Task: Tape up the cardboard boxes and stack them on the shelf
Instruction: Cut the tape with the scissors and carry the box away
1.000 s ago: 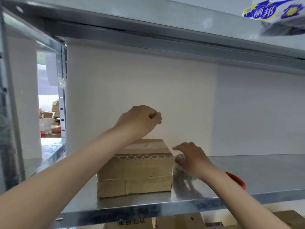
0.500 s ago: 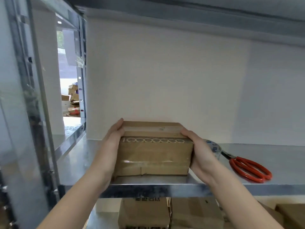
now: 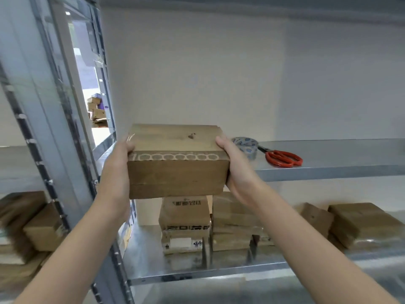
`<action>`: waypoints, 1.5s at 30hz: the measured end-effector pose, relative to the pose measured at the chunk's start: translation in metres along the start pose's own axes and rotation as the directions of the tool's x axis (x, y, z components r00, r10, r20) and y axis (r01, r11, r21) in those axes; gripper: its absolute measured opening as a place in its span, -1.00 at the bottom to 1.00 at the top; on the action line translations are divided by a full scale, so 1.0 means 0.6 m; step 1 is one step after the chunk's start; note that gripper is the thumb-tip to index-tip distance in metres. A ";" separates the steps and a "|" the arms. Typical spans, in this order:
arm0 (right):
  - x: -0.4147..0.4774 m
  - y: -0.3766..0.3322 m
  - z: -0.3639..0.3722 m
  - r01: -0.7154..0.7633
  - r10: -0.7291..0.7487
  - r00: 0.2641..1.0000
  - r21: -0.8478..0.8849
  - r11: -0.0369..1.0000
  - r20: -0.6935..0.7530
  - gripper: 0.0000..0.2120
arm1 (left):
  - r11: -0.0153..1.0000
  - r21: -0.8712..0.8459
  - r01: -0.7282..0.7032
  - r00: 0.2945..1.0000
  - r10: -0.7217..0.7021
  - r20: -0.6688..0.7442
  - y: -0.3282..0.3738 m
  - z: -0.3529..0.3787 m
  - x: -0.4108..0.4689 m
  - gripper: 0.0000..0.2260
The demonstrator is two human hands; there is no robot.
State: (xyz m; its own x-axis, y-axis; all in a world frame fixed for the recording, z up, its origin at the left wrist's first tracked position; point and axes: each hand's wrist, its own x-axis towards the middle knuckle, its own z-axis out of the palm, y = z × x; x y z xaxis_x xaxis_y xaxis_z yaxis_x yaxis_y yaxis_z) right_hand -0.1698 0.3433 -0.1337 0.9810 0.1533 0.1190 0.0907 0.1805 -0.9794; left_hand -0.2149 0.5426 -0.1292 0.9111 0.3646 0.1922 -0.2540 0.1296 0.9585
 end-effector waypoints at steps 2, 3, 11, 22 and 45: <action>-0.060 0.015 -0.024 0.012 -0.013 1.000 0.034 0.999 0.014 -0.56 | 0.998 -0.056 -0.036 0.999 0.037 0.025 -0.029 -0.001 -0.059 -0.69; -0.088 0.023 -0.040 0.017 -0.017 1.000 0.039 0.999 0.020 -0.56 | 0.997 -0.068 -0.029 0.999 0.032 0.042 -0.050 0.003 -0.085 -0.67; -0.324 0.138 -0.239 -0.041 0.033 0.979 -0.036 0.998 -0.202 -0.42 | 0.977 -0.009 0.214 0.942 -0.204 0.266 -0.219 0.121 -0.301 -0.66; -0.433 0.256 -0.489 -0.113 0.058 0.757 -0.044 0.993 -0.651 -0.75 | 0.952 0.168 0.256 0.931 -0.289 0.224 -0.391 0.327 -0.414 -0.74; 0.112 0.347 -0.672 -0.171 0.021 0.844 -0.232 0.958 -0.536 -0.65 | 0.763 0.626 -0.162 0.986 0.105 0.127 -0.589 0.571 -0.114 -0.52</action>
State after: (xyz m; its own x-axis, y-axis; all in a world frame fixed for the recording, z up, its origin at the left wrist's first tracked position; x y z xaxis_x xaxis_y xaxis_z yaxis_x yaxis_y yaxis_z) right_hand -0.0160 -0.0004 -0.3953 0.9220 -0.3871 -0.0078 -0.0413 -0.0784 -0.9961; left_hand -0.0763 0.1556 -0.4091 0.9134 0.2559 0.3166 -0.1380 -0.5371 0.8322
